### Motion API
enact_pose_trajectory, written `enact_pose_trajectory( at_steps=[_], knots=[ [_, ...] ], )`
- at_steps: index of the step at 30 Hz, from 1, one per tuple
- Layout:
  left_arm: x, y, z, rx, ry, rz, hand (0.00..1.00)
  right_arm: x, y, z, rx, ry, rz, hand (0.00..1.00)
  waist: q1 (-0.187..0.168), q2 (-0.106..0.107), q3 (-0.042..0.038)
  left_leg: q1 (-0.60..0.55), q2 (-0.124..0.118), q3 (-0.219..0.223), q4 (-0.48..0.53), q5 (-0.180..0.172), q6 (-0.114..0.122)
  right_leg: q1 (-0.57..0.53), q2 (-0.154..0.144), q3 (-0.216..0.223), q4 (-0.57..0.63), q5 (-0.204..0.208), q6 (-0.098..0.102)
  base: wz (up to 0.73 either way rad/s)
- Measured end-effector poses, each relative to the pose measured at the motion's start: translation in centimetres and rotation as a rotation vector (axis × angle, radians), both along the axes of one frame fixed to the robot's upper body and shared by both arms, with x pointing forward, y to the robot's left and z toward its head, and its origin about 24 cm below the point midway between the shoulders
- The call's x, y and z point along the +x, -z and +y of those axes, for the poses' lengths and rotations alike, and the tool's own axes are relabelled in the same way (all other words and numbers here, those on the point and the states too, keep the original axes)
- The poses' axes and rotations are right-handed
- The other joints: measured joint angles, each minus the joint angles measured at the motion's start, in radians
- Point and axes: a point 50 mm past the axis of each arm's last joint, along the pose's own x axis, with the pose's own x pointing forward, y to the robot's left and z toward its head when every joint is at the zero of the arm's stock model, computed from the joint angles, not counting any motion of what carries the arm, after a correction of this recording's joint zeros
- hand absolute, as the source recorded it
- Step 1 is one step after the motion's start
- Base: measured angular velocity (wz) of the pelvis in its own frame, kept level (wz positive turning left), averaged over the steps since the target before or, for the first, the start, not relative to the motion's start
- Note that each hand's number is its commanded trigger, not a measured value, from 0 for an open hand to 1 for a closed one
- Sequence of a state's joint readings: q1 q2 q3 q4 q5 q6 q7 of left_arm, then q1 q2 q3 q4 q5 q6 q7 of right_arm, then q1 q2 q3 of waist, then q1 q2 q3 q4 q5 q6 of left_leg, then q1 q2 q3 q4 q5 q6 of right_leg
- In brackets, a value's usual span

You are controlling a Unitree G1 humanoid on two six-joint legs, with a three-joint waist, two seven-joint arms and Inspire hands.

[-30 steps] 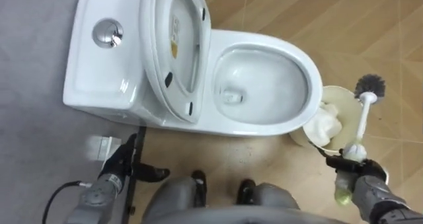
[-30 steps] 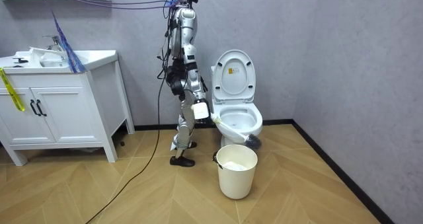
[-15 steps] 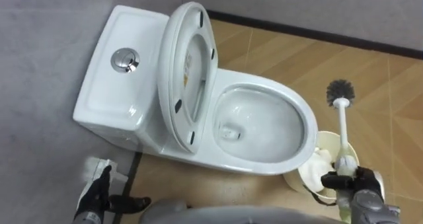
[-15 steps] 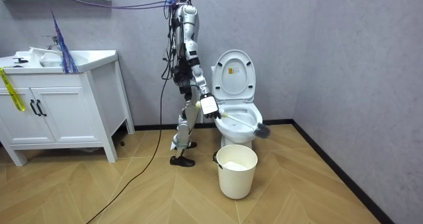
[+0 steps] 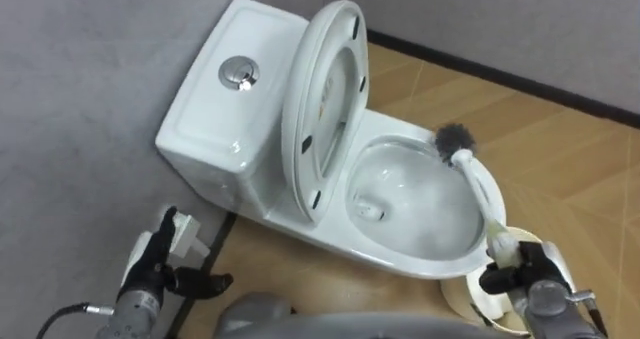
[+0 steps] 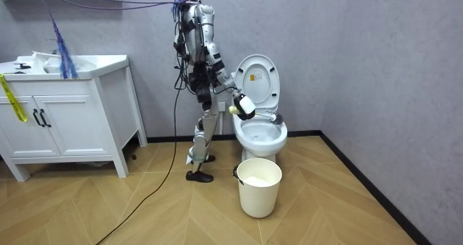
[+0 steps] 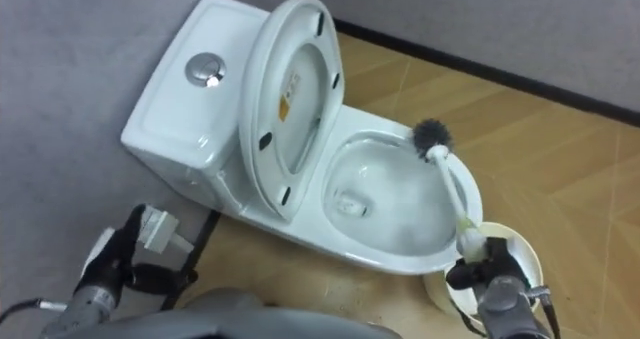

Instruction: Brush toilet

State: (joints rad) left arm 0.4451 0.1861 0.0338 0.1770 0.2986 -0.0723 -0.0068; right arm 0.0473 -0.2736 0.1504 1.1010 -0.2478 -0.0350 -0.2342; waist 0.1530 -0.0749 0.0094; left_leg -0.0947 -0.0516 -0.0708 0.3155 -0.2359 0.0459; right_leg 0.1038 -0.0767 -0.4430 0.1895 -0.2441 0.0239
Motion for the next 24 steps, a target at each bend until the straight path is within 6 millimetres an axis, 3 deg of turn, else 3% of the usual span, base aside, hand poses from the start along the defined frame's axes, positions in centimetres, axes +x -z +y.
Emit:
enact_pose_trajectory(
  at_steps=[1, 5, 10, 14, 17, 21, 24],
  knots=[
    [1.0, -1.2, -0.4, 0.001, 0.025, -0.069, 0.0, 0.1, 0.1, 0.2, -0.001, -0.032, 0.009, 1.0, 0.009, -0.004, 0.001, -0.003, 0.0, -0.004, 0.007, 0.0, 0.0, 0.0, 0.002, -0.001, -0.002, 0.0, 0.0, 0.12],
    [2.0, -2.8, -1.1, 0.044, 0.079, -0.133, 0.0, 0.1, 0.3, 0.5, -0.015, -0.087, 0.039, 1.0, 0.008, 0.005, 0.0053, -0.033, -0.004, -0.027, 0.033, 0.0, -0.001, -0.01, 0.005, -0.006, -0.003, 0.001, -0.001, 0.22],
    [5.9, -7.5, -3.3, 0.032, 0.177, -0.394, 0.0, -0.9, 0.9, 0.8, -0.033, -0.167, 0.122, 1.0, 0.012, 0.028, -0.0036, -0.045, -0.012, -0.041, 0.03, 0.006, 0.0, -0.018, 0.001, -0.003, -0.002, 0.001, -0.001, 0.09],
    [7.4, -10.3, -4.0, 0.04, 0.195, -0.569, 0.0, -1.9, 1.2, 0.7, -0.047, -0.209, 0.183, 1.0, 0.005, 0.028, -0.0034, -0.031, -0.014, -0.036, 0.005, 0.016, 0.0, -0.018, -0.008, 0.001, -0.002, 0.001, -0.001, -0.03],
    [7.8, -10.8, -4.4, 0.061, 0.206, -0.608, 0.0, -2.8, 1.4, 0.4, -0.064, -0.235, 0.236, 1.0, -0.013, 0.033, -0.0027, -0.031, -0.015, -0.039, 0.011, 0.017, 0.0, -0.015, -0.008, 0.001, -0.003, 0.001, -0.001, 0.0],
    [7.8, -10.8, -5.2, 0.084, 0.245, -0.611, 0.0, -3.3, 1.5, 0.3, -0.081, -0.268, 0.27, 1.0, -0.034, 0.044, 0.0067, -0.035, -0.014, -0.039, 0.01, 0.017, 0.0, -0.02, -0.008, 0.003, -0.004, 0.001, -0.001, 0.0],
    [7.7, -11.0, -5.3, 0.111, 0.255, -0.621, 0.0, -3.6, 1.5, 0.2, -0.09, -0.291, 0.286, 1.0, -0.038, 0.051, 0.0048, -0.033, -0.013, -0.033, 0.006, 0.017, 0.0, -0.022, -0.009, 0.01, -0.004, 0.001, -0.001, -0.04]
  ],
)
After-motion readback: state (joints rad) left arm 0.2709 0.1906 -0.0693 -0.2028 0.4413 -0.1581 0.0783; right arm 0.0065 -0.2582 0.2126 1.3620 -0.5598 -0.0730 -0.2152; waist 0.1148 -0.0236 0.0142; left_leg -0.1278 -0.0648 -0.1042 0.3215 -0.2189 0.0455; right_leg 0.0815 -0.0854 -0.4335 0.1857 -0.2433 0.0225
